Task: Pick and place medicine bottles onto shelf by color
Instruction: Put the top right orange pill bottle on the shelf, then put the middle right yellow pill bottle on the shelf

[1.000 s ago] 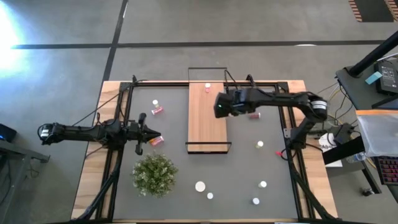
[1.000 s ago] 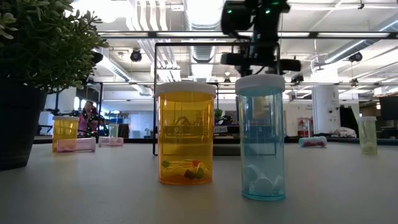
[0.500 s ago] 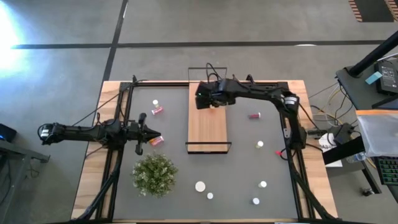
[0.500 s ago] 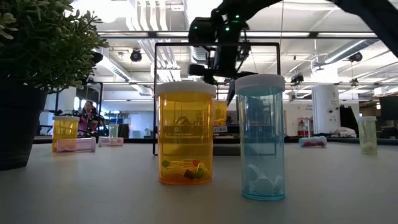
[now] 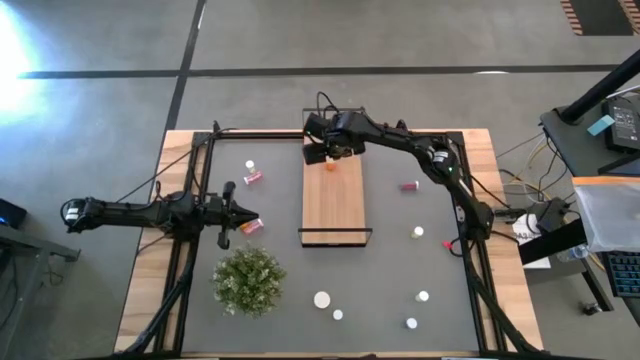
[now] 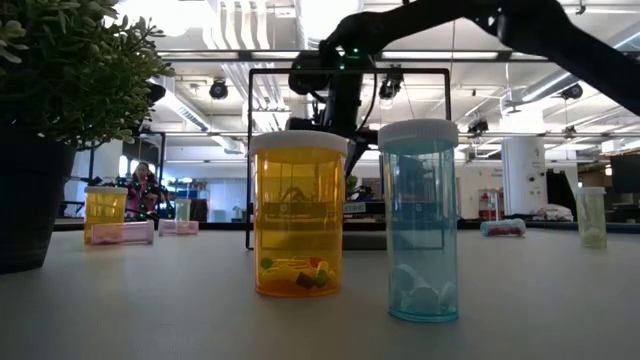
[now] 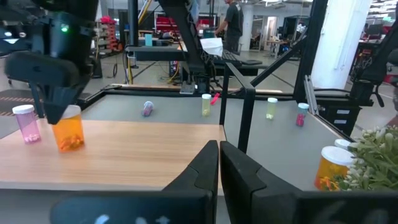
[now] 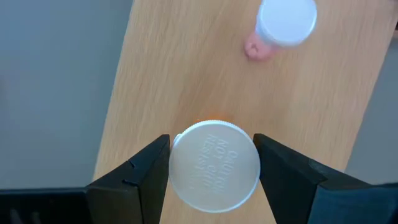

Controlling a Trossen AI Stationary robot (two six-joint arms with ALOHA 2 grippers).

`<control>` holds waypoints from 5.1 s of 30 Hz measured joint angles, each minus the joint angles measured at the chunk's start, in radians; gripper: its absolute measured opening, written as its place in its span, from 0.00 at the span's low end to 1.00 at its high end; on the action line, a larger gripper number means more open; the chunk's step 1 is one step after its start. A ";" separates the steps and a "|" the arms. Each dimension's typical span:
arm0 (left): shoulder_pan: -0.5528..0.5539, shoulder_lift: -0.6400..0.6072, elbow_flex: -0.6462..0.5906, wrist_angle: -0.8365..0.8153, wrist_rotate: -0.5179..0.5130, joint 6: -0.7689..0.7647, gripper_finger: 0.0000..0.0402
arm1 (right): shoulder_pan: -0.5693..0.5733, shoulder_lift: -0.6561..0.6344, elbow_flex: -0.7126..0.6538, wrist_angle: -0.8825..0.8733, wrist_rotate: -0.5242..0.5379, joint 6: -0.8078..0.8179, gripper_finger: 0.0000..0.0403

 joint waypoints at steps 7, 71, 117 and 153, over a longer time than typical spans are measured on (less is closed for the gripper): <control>0.000 0.000 0.000 0.000 0.000 0.000 0.00 | -0.018 0.039 0.071 -0.059 -0.006 0.000 0.51; 0.000 0.000 0.000 0.000 0.000 0.000 0.00 | -0.031 0.032 0.068 -0.086 -0.023 0.008 0.51; 0.000 0.000 0.000 0.000 0.000 0.000 0.00 | -0.008 -0.152 -0.040 -0.125 -0.025 -0.097 0.88; 0.000 0.000 0.000 0.000 0.000 0.000 0.00 | 0.281 -1.085 -1.458 0.388 0.154 0.657 0.86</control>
